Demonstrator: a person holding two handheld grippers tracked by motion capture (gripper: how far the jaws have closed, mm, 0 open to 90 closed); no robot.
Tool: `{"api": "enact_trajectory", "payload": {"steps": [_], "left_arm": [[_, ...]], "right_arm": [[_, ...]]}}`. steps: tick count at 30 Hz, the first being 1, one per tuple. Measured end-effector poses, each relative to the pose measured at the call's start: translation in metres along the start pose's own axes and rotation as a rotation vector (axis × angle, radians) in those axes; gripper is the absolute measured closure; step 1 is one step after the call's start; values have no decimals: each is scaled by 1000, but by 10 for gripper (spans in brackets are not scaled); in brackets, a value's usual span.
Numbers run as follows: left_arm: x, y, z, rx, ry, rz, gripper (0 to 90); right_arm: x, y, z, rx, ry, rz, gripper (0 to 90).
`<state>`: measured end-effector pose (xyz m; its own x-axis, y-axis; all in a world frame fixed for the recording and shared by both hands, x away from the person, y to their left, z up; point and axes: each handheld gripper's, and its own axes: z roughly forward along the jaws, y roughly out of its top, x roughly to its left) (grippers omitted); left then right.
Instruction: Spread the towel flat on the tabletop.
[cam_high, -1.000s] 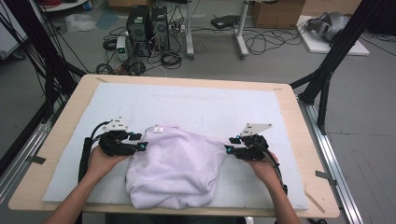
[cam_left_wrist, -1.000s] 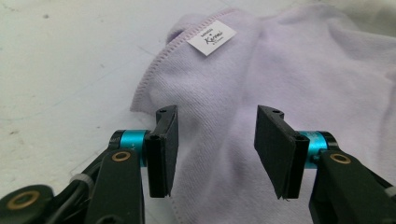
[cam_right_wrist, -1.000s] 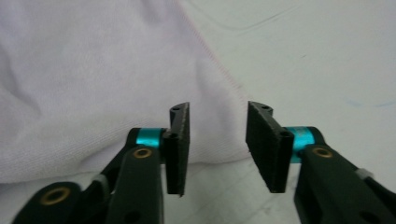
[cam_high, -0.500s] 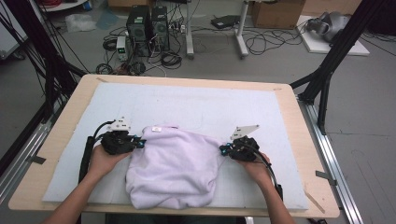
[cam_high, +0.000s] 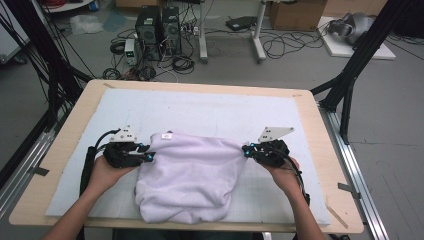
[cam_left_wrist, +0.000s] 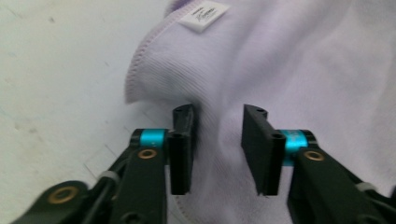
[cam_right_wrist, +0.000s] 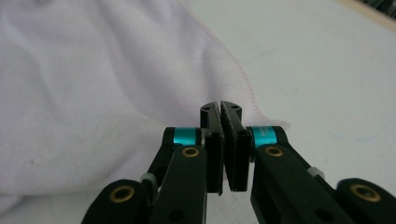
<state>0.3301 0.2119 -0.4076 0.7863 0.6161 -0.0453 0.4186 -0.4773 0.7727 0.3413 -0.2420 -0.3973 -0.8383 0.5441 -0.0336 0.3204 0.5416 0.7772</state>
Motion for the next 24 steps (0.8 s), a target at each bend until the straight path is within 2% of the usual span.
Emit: {"api": "enact_trajectory", "payload": {"steps": [2, 4, 8, 10, 12, 14, 15, 17, 19, 21, 23, 24], "left_arm": [[5, -7, 3, 6, -17, -18, 542], [11, -11, 3, 7, -15, -42, 531], [22, -13, 4, -7, -2, -81, 531], [26, -12, 10, -17, -12, -105, 528], [26, -11, 17, -7, -16, -101, 525], [25, -7, 25, 11, -22, -81, 545], [23, -6, 28, 11, -32, -68, 573], [21, -5, 28, 2, -39, -33, 729], [18, -5, 27, 7, -48, -18, 808], [17, -5, 22, 7, -47, -17, 826], [16, -5, 15, -7, -35, -9, 838], [15, -5, 11, -14, -28, -7, 841]], "right_arm": [[-2, -7, 7, 39, 8, 13, 881], [-6, -14, 11, 73, 14, 25, 881], [-19, -22, 7, 60, -27, 57, 881], [-25, -24, 4, 51, -42, 83, 880], [-27, -25, 6, 47, -29, 98, 858], [-23, -23, 11, 39, 6, 114, 652], [-22, -23, 14, 37, 24, 125, 625], [-15, -22, 21, 51, 64, 120, 554], [-9, -26, 28, 65, 87, 122, 527], [-4, -30, 35, 106, 103, 124, 518], [-1, -29, 35, 101, 79, 120, 570], [1, -29, 35, 111, 52, 99, 614]]}}
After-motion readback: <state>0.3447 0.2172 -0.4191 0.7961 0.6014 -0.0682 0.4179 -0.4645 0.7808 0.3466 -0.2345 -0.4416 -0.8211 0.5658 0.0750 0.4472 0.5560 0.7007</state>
